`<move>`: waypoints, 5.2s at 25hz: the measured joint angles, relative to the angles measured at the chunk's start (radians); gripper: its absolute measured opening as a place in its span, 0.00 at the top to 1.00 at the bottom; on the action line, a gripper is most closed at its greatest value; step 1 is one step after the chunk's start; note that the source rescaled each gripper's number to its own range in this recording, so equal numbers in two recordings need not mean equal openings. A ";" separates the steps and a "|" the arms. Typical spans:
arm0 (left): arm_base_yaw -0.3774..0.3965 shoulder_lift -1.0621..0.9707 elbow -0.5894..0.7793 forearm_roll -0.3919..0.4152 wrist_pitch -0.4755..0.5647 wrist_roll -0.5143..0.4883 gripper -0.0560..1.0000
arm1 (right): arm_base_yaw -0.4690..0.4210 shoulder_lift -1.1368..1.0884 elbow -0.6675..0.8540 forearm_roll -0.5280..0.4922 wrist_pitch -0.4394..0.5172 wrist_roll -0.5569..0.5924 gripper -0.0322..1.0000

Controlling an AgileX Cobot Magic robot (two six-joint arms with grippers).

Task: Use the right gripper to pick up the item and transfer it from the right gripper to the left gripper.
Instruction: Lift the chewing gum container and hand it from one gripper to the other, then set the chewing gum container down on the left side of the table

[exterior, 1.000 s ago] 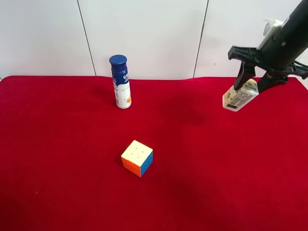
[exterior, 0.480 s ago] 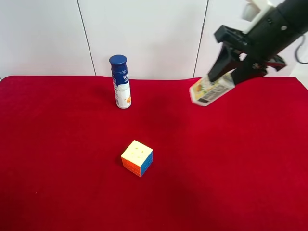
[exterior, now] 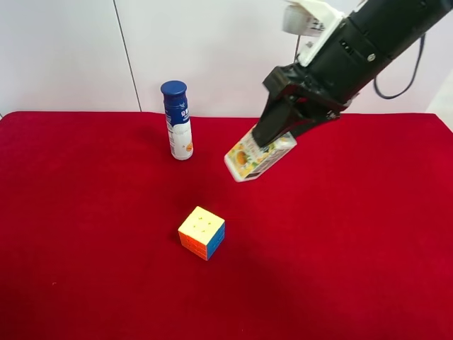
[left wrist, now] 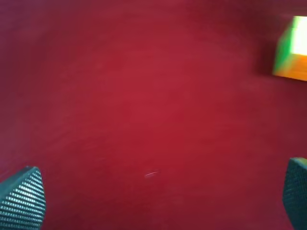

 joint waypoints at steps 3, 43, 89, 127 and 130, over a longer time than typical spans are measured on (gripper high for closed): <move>-0.082 0.056 0.000 -0.088 0.012 0.067 0.00 | 0.050 0.000 0.000 0.005 -0.013 -0.046 0.97; -0.599 0.956 -0.418 -0.305 0.027 0.319 0.00 | 0.252 0.000 0.000 0.317 0.070 -0.604 0.97; -0.601 0.973 -0.418 -0.378 -0.105 0.353 0.95 | 0.253 -0.085 -0.030 0.258 0.126 -0.528 0.00; -0.601 0.973 -0.418 -0.378 -0.105 0.354 0.95 | 0.253 -1.296 0.737 -0.478 0.023 0.363 0.00; -0.601 0.973 -0.418 -0.378 -0.105 0.356 0.95 | 0.253 -1.296 0.741 -0.481 0.019 0.376 0.00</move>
